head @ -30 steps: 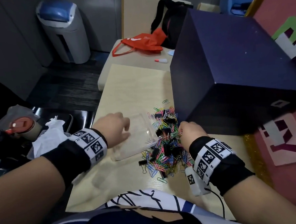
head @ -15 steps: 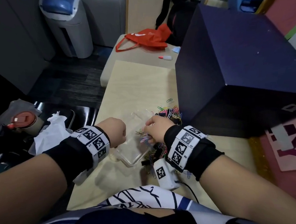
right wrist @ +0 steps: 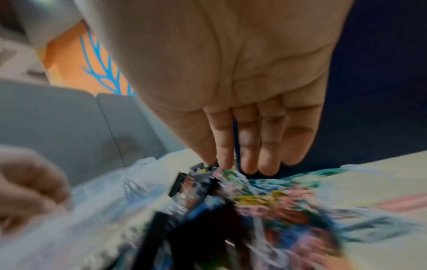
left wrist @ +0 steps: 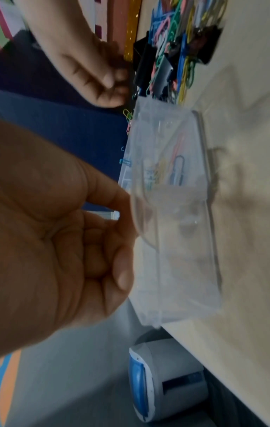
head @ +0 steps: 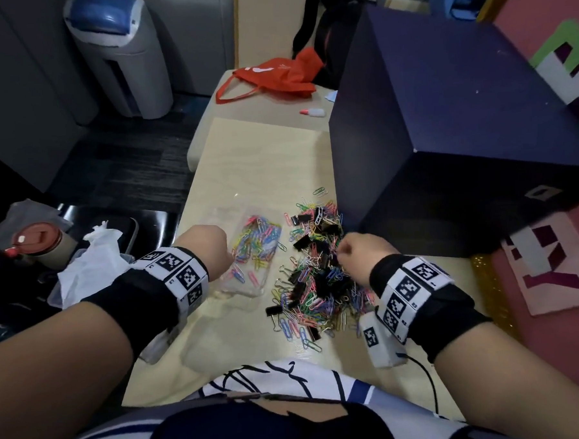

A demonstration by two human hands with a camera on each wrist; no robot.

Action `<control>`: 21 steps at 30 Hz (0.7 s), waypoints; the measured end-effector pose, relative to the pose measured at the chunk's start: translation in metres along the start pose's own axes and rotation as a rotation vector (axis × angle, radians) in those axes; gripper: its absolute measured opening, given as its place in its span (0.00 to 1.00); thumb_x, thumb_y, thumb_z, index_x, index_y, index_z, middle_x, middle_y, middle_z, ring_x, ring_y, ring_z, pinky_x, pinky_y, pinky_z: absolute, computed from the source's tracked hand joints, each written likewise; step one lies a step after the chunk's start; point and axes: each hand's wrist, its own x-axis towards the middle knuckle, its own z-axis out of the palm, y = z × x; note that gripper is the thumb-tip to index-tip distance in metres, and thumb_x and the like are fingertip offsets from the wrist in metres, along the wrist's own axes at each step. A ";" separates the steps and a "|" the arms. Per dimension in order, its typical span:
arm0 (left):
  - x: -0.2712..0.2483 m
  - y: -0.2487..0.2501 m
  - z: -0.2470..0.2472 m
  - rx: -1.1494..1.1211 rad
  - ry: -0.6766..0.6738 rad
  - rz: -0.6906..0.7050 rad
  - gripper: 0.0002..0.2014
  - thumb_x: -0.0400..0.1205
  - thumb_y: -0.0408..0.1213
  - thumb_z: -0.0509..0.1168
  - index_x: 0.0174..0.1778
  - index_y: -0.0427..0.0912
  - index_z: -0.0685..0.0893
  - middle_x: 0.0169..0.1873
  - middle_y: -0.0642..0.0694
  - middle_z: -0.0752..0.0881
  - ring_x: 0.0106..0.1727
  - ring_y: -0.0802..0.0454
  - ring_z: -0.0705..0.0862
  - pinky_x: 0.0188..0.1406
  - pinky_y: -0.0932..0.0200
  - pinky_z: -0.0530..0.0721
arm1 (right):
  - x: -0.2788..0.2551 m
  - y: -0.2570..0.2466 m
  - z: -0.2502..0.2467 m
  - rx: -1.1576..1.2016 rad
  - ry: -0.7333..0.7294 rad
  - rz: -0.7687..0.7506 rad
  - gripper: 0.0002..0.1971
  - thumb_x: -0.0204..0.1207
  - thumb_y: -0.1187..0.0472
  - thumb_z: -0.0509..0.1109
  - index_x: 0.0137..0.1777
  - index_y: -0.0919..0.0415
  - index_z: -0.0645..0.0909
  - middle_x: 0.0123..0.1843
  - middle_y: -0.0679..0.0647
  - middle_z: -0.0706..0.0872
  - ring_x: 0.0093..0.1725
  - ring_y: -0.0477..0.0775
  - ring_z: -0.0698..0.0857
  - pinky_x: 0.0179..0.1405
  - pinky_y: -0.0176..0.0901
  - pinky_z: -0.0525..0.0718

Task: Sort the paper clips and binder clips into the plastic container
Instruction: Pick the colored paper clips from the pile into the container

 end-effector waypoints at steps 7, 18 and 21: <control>-0.022 0.043 -0.005 -0.096 0.211 0.192 0.19 0.80 0.41 0.59 0.68 0.44 0.76 0.62 0.41 0.76 0.61 0.40 0.79 0.59 0.46 0.81 | -0.010 0.044 0.043 -0.084 -0.092 -0.089 0.37 0.76 0.69 0.59 0.82 0.42 0.54 0.86 0.48 0.51 0.82 0.61 0.57 0.79 0.62 0.62; -0.040 0.115 0.040 0.267 0.100 0.705 0.27 0.81 0.46 0.58 0.78 0.60 0.60 0.71 0.51 0.70 0.71 0.45 0.69 0.63 0.43 0.72 | -0.020 0.072 0.045 -0.068 -0.018 -0.086 0.43 0.70 0.38 0.71 0.81 0.40 0.53 0.84 0.47 0.53 0.80 0.61 0.58 0.76 0.59 0.65; -0.036 0.113 0.036 0.264 0.132 0.644 0.23 0.81 0.47 0.59 0.73 0.53 0.67 0.68 0.49 0.73 0.69 0.45 0.70 0.62 0.44 0.73 | -0.020 0.074 0.050 -0.145 -0.002 -0.079 0.39 0.70 0.38 0.70 0.79 0.44 0.60 0.82 0.50 0.59 0.79 0.60 0.60 0.75 0.59 0.64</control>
